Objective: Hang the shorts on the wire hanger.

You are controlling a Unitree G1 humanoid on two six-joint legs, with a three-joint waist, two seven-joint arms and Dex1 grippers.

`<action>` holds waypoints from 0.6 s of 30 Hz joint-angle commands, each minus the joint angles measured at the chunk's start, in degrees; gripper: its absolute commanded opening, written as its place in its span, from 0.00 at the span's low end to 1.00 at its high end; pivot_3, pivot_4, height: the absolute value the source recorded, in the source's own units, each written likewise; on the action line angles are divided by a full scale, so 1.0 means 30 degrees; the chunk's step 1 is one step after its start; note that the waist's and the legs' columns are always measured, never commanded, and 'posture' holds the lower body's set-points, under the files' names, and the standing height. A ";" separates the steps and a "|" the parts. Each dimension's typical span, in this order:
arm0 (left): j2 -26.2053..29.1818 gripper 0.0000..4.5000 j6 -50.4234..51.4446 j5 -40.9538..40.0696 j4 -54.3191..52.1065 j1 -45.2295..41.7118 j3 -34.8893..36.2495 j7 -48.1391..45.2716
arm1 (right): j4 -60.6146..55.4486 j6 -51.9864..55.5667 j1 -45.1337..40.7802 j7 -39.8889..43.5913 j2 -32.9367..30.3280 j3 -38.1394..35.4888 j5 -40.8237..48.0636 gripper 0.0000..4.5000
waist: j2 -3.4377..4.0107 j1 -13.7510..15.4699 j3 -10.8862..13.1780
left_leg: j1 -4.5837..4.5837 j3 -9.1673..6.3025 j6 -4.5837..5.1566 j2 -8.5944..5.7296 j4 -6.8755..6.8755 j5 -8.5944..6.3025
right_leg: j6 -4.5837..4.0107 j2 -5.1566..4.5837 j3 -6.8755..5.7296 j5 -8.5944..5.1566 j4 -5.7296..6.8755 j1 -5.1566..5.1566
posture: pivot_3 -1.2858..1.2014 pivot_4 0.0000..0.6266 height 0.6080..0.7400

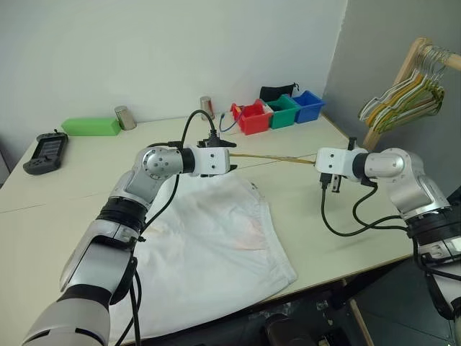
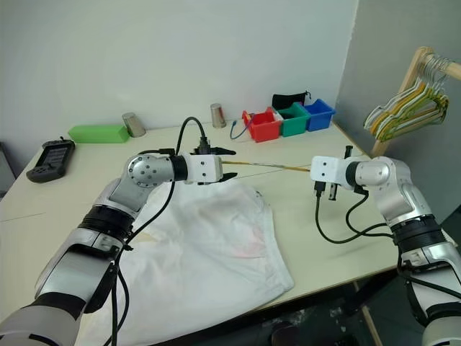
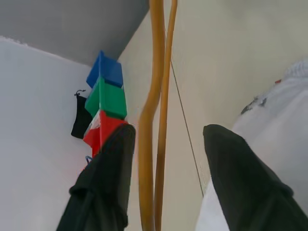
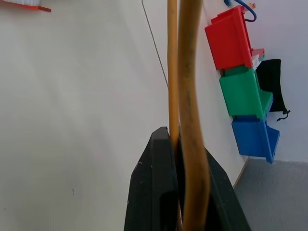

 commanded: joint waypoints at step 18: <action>0.2166 0.99 1.2428 -1.0259 -1.1361 0.6448 0.5890 -0.2736 | -0.1253 1.1171 0.3607 0.9018 -0.3993 -0.3047 0.7392 0.00 | 0.0054 0.0897 -0.0040 | 0.0016 -0.0029 0.0002 -0.0008 0.0042 0.0001 | 0.0013 -0.0005 -0.0016 0.0007 0.0004 0.0047 | 0.47 0.02 1.00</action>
